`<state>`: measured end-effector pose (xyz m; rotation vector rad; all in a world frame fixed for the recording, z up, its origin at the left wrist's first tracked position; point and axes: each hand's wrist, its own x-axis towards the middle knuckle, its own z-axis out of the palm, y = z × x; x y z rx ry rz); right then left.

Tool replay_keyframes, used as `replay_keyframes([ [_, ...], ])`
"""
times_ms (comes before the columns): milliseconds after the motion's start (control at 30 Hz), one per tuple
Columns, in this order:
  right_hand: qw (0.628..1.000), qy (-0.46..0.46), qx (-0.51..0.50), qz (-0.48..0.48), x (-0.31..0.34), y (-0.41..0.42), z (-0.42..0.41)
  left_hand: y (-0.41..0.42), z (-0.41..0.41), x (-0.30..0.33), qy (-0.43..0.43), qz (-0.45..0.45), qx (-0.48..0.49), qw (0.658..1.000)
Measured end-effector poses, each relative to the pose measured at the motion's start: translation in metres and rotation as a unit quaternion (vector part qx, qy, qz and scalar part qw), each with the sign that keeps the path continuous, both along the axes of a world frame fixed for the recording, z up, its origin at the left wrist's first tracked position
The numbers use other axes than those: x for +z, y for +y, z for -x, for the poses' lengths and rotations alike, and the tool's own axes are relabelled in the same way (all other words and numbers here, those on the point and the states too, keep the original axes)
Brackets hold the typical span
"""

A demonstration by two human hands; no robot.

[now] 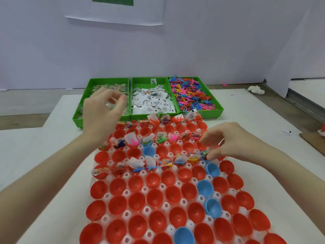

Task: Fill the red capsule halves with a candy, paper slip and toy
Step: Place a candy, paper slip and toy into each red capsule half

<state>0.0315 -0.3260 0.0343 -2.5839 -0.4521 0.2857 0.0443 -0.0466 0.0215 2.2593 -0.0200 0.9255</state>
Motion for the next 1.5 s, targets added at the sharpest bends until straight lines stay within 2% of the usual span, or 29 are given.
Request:
replay_keyframes([
  [100,1.000,0.005,0.002,0.005,-0.001,0.000,-0.002,0.027,-0.022,-0.005,0.043,-0.002,0.046,0.998],
  [233,1.000,0.008,0.019,0.012,-0.005,0.001,-0.003,0.050,-0.046,-0.016,0.129,-0.051,0.035,0.990],
  [433,0.998,0.019,0.052,0.030,-0.009,0.001,-0.004,0.064,-0.065,-0.031,0.296,-0.140,0.020,0.945],
  [500,0.997,0.029,0.067,0.031,-0.004,0.000,-0.005,0.064,-0.069,-0.035,0.327,-0.158,0.016,0.932],
  [567,0.995,0.031,0.084,0.041,0.005,-0.002,-0.008,0.062,-0.071,-0.038,0.324,-0.158,0.017,0.933],
  [633,0.993,0.054,0.098,0.033,0.018,-0.004,-0.013,0.062,-0.074,-0.041,0.315,-0.105,0.021,0.943],
  [667,0.993,0.070,0.097,0.005,0.025,-0.004,-0.018,0.062,-0.074,-0.043,0.306,-0.067,0.025,0.949],
  [733,0.988,0.087,0.055,-0.118,0.037,-0.006,-0.033,0.062,-0.076,-0.045,0.284,-0.013,0.038,0.958],
  [800,0.976,0.045,-0.026,-0.211,0.035,-0.008,-0.059,0.063,-0.078,-0.048,0.271,0.005,0.048,0.961],
  [833,0.975,0.003,-0.069,-0.213,0.030,-0.008,-0.074,0.063,-0.080,-0.050,0.267,0.008,0.051,0.962],
  [900,0.975,-0.069,-0.143,-0.158,0.015,-0.006,-0.105,0.064,-0.081,-0.052,0.265,0.007,0.053,0.963],
  [967,0.980,-0.092,-0.168,-0.058,0.001,-0.002,-0.129,0.065,-0.081,-0.054,0.255,0.003,0.052,0.966],
  [1067,0.981,-0.050,-0.165,0.084,-0.015,0.004,-0.152,0.065,-0.081,-0.054,0.230,0.018,0.054,0.971],
  [1133,0.976,-0.021,-0.173,0.130,-0.023,0.008,-0.160,0.065,-0.082,-0.054,0.231,0.025,0.060,0.971],
  [1367,0.963,-0.059,-0.233,0.126,-0.029,0.020,-0.170,0.066,-0.080,-0.054,0.220,0.048,0.050,0.973],
  [1500,0.956,-0.155,-0.232,0.091,-0.032,0.018,-0.167,0.067,-0.080,-0.054,0.210,0.043,0.051,0.975],
])
